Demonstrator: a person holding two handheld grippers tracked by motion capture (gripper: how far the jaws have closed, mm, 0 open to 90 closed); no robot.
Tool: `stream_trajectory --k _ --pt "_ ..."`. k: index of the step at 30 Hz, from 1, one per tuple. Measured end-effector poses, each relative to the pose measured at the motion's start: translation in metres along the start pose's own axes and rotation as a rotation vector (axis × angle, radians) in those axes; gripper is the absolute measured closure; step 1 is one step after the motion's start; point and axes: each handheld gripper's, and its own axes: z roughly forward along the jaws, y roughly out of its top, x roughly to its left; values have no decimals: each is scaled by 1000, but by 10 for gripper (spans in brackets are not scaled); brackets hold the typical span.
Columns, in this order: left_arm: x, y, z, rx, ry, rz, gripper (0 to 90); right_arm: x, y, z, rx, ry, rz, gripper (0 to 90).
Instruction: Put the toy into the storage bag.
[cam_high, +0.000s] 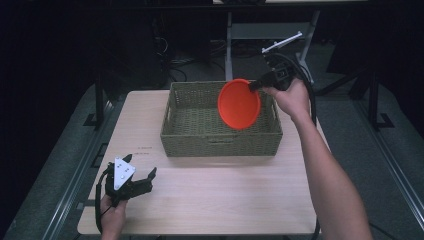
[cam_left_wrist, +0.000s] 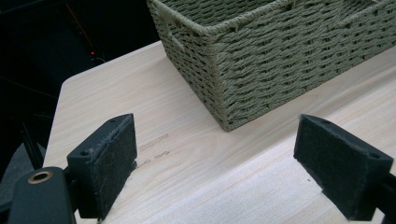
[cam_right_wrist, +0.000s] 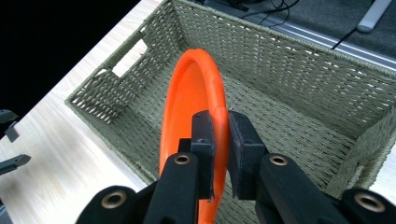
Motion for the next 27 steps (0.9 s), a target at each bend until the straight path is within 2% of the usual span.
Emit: stream_trajectory --k 7,27 --pt "1 0 0 3 1 -2 127 1 1 10 -24 -8 10 815" --pt "2 -1 -1 6 -2 2 127 -11 1 46 2 -46 35 814"
